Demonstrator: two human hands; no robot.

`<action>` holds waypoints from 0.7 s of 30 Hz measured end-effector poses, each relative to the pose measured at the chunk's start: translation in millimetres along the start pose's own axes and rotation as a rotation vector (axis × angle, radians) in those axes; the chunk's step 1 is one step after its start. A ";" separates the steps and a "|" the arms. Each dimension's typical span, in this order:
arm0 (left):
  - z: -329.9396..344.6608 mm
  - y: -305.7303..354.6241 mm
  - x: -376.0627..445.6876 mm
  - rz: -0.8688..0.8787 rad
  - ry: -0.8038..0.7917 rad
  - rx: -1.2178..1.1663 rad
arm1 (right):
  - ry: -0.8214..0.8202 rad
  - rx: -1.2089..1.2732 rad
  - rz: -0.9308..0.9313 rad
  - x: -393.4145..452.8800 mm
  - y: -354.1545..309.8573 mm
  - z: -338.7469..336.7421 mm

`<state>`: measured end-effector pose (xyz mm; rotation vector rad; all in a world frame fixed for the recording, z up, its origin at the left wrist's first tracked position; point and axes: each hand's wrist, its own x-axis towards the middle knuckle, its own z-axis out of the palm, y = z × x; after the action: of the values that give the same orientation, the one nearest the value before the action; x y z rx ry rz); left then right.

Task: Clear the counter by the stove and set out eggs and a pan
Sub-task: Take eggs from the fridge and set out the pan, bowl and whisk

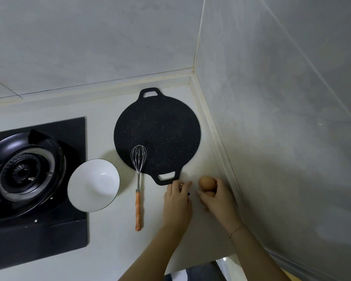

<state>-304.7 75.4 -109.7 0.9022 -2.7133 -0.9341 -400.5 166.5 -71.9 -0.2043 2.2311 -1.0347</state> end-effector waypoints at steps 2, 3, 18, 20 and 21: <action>2.4 -0.5 -0.9 0.030 -0.002 0.011 | 0.002 -0.012 -0.004 -1.0 2.1 -1.1; 3.2 -0.9 -1.4 0.041 -0.002 0.021 | 0.006 -0.008 -0.004 -1.2 3.1 -1.3; -3.5 -12.2 -23.8 0.141 -0.050 0.172 | 0.049 0.111 -0.010 -16.3 7.5 -2.5; -5.7 -16.4 -34.8 0.117 -0.043 0.174 | 0.051 0.164 0.007 -20.7 7.1 -1.6; -6.1 -17.7 -40.8 0.098 -0.044 0.172 | 0.050 0.189 0.014 -22.2 6.9 -1.5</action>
<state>-260.9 84.8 -112.7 0.7762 -2.8807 -0.7202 -383.5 180.9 -65.1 -0.0814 2.1590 -1.2471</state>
